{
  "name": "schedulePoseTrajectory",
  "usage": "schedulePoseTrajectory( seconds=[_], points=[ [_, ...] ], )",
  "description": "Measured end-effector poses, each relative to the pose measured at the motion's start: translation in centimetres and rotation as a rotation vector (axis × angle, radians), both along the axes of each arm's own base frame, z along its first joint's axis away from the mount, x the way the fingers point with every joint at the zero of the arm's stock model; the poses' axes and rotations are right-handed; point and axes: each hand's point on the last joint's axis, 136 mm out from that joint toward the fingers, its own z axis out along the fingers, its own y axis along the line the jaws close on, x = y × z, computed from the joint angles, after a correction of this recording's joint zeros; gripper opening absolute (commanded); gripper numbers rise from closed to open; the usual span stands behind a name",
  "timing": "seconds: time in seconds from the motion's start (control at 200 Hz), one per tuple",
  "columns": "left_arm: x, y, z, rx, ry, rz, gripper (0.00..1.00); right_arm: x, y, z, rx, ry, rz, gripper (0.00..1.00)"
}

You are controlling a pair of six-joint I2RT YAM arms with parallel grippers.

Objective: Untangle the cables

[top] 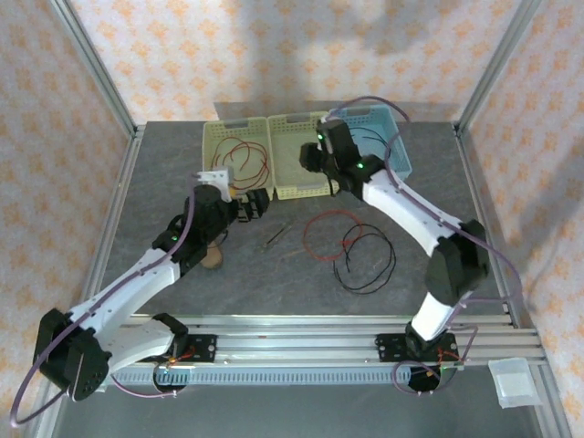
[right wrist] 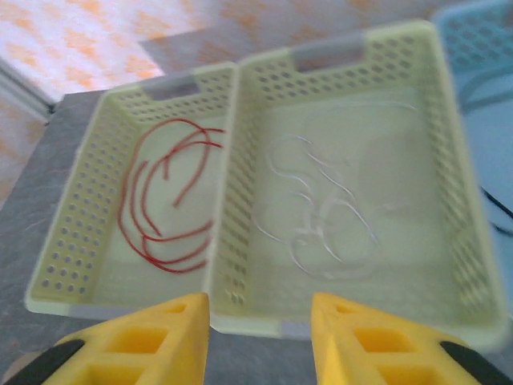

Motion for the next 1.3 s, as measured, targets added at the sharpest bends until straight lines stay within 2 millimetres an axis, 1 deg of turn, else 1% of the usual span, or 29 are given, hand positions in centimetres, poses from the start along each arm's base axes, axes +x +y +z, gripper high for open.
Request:
schedulePoseTrajectory(
  seconds=[0.055, 0.125, 0.225, 0.325, 0.446, 0.521, 0.591, 0.676, 0.726, 0.791, 0.881, 0.966, 1.011, 1.076, 1.167, 1.297],
  points=[
    [-0.1, -1.4, -1.5, 0.016, 0.035, -0.031, 0.94, -1.4, -1.9, -1.3, -0.011, 0.028, -0.048, 0.36],
    [-0.3, -3.3, -3.6, 0.037, 0.083, -0.074, 0.93, -3.1, -3.6, -2.6, -0.018, 0.061, -0.094, 0.35],
    [-0.7, -5.9, -6.1, 0.052, 0.135, -0.141, 0.92, -5.6, -5.7, -4.3, -0.029, 0.115, -0.144, 0.31],
    [-1.1, -8.5, -7.9, 0.064, 0.168, -0.209, 0.92, -7.8, -7.6, -5.6, -0.045, 0.181, -0.192, 0.28],
    [-1.5, -12.2, -9.0, 0.067, 0.187, -0.293, 0.92, -9.9, -9.8, -7.2, -0.067, 0.273, -0.252, 0.28],
    [-1.6, -14.7, -9.4, 0.066, 0.192, -0.344, 0.91, -11.3, -11.7, -8.5, -0.08, 0.325, -0.306, 0.27],
    [-1.7, -17.1, -9.7, 0.063, 0.192, -0.392, 0.91, -12.7, -14.0, -10.1, -0.079, 0.371, -0.372, 0.26],
    [-2.0, -19.8, -10.1, 0.055, 0.196, -0.448, 0.91, -14.6, -17.6, -12.2, -0.051, 0.423, -0.48, 0.26],
    [-2.3, -21.3, -10.6, 0.052, 0.2, -0.479, 0.92, -16.1, -19.6, -13.6, -0.028, 0.452, -0.549, 0.26],
    [-2.6, -23.0, -11.4, 0.055, 0.211, -0.514, 0.92, -17.9, -21.2, -15.2, -0.003, 0.486, -0.614, 0.26],
    [-3.0, -25.2, -12.6, 0.058, 0.23, -0.558, 0.91, -19.7, -21.9, -17.3, 0.027, 0.539, -0.654, 0.25],
    [-3.4, -26.9, -13.9, 0.056, 0.251, -0.597, 0.92, -21.0, -21.9, -19.1, 0.044, 0.598, -0.663, 0.25],
    [-3.7, -27.7, -14.8, 0.05, 0.271, -0.614, 0.92, -21.5, -21.8, -19.7, 0.053, 0.617, -0.66, 0.25],
    [-3.9, -28.0, -16.1, 0.049, 0.3, -0.625, 0.92, -21.7, -21.5, -20.1, 0.063, 0.633, -0.65, 0.25],
    [-4.2, -28.1, -17.8, 0.052, 0.34, -0.631, 0.91, -21.5, -21.2, -20.4, 0.074, 0.639, -0.641, 0.26],
    [-4.1, -28.6, -17.2, 0.023, 0.332, -0.641, 0.91, -21.3, -21.0, -20.9, 0.072, 0.654, -0.638, 0.26]
  ],
)
